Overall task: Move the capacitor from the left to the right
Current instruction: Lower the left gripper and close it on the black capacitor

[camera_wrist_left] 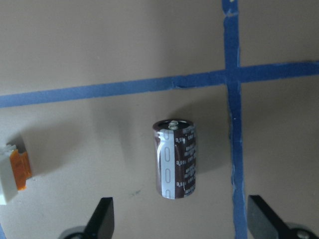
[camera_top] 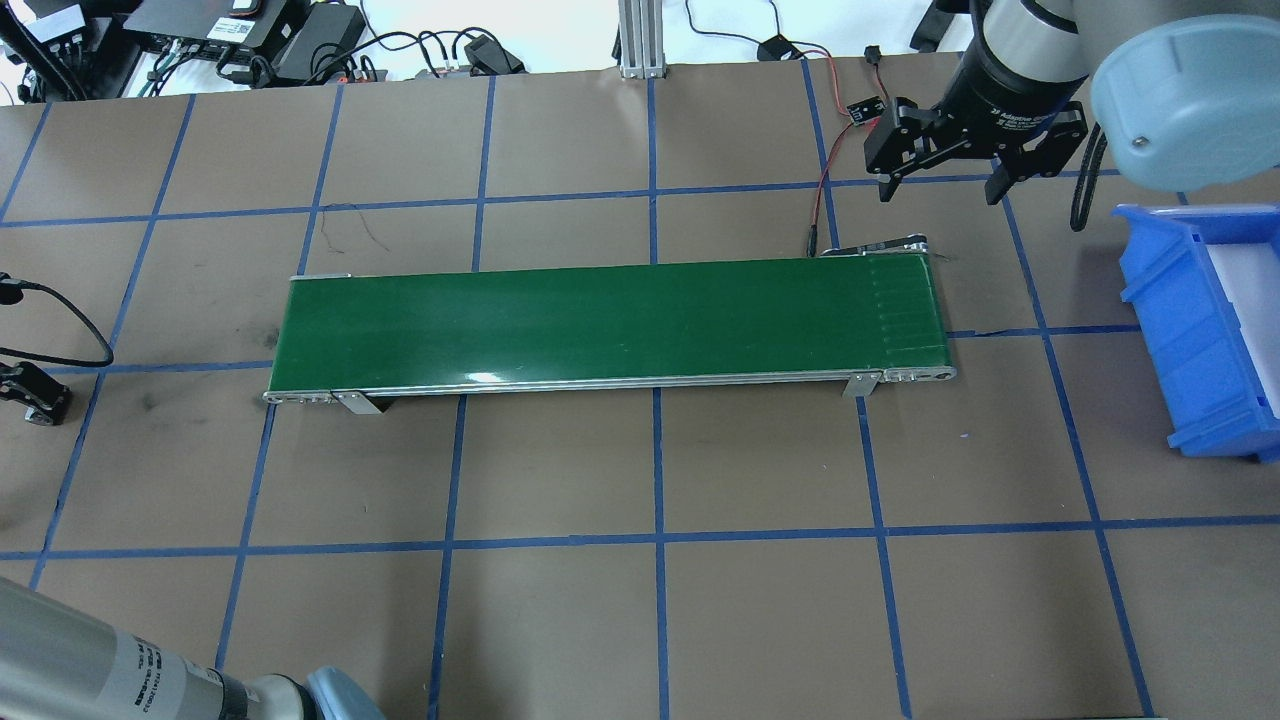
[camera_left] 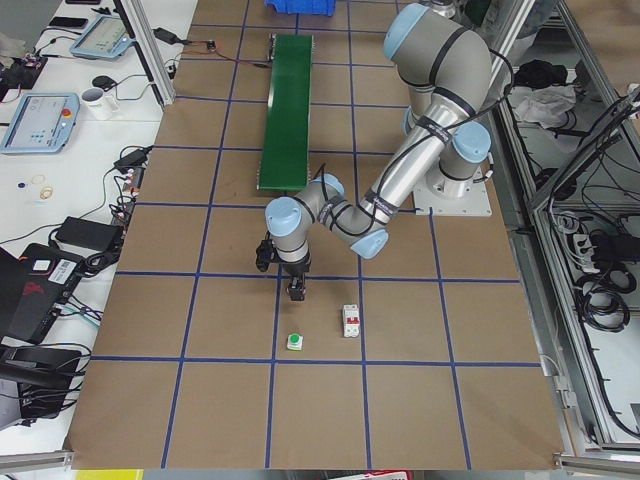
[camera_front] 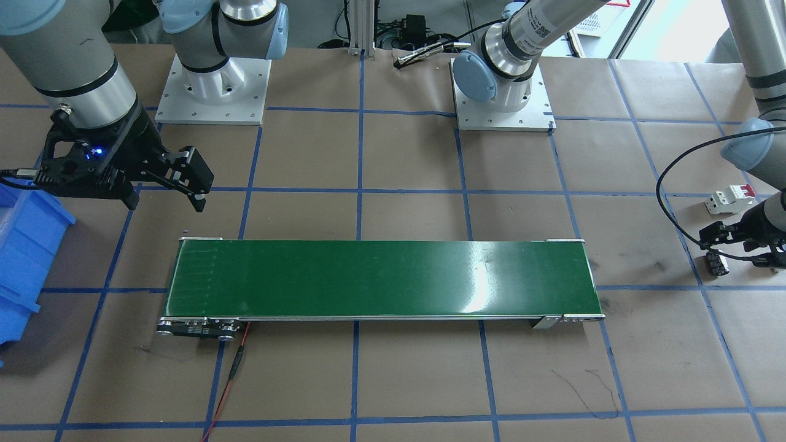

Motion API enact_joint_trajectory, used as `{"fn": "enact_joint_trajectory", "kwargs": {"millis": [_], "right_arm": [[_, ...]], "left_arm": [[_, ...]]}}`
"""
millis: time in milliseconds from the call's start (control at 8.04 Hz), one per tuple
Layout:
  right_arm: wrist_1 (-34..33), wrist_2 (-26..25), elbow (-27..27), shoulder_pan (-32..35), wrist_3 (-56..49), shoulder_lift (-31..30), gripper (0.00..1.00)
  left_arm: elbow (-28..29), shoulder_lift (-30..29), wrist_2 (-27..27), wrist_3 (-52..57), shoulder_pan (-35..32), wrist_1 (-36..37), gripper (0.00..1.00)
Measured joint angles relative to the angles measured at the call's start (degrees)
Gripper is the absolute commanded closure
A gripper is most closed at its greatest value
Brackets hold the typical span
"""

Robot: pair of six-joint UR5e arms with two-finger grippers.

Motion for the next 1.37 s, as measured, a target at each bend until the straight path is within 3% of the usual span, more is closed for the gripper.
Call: {"fn": "enact_joint_trajectory", "kwargs": {"millis": [249,373,995,1244,1368], "right_arm": [[0.0,0.0,0.0,0.1,0.0,0.0,0.00],[0.0,0.0,0.0,0.0,0.0,0.0,0.00],[0.0,0.1,0.1,0.0,0.1,0.0,0.00],[0.0,0.1,0.1,0.0,0.1,0.0,0.00],[-0.1,0.1,0.1,0.0,0.1,0.0,0.00]], "left_arm": [[0.0,-1.3,-0.1,-0.1,0.0,2.4,0.19],[0.0,-1.7,-0.1,-0.1,0.0,3.0,0.26],[-0.1,-2.5,-0.2,-0.5,0.0,3.5,0.38],[-0.1,-2.7,-0.2,-0.7,0.0,3.7,0.46],[-0.1,-2.7,-0.2,-0.7,0.0,3.8,0.57]]}}
